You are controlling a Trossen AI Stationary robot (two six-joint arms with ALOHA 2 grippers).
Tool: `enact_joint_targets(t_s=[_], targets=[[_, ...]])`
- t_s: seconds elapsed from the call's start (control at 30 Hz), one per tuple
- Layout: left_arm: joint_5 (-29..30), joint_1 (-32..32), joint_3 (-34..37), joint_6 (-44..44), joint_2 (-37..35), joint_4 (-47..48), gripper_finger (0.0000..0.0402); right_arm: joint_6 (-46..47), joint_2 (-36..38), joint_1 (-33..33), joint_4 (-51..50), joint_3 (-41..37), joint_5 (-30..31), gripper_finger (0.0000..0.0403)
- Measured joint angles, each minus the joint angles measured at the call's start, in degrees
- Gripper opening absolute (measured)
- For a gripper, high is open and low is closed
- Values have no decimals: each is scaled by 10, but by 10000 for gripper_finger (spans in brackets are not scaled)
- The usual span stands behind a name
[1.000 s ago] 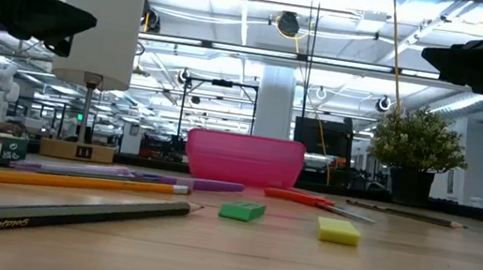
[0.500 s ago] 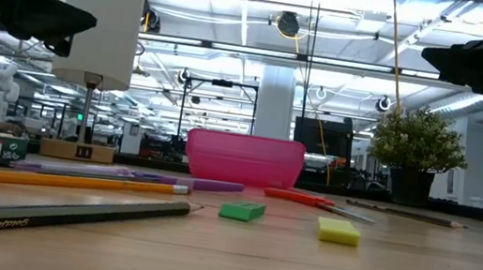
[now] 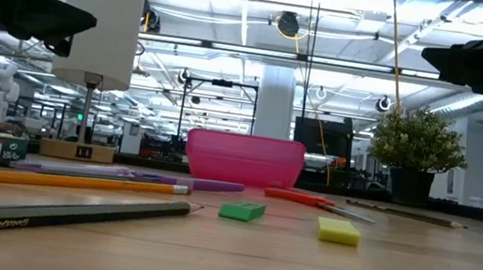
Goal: Pack school essentials
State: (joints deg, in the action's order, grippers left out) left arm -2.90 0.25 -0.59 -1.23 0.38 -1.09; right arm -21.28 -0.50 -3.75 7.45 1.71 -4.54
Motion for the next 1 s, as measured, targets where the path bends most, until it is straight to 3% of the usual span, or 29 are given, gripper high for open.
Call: enact_joint_targets(t_s=[0.73, 0.83, 1.0], targets=[[0, 0, 0, 20, 0, -2, 42, 0, 0, 0, 0, 0, 0, 0], [4, 0, 0, 32, 0, -42, 42, 13, 0, 0, 0, 0, 0, 0], [-37, 0, -20, 24, 0, -67, 42, 41, 0, 0, 0, 0, 0, 0]])
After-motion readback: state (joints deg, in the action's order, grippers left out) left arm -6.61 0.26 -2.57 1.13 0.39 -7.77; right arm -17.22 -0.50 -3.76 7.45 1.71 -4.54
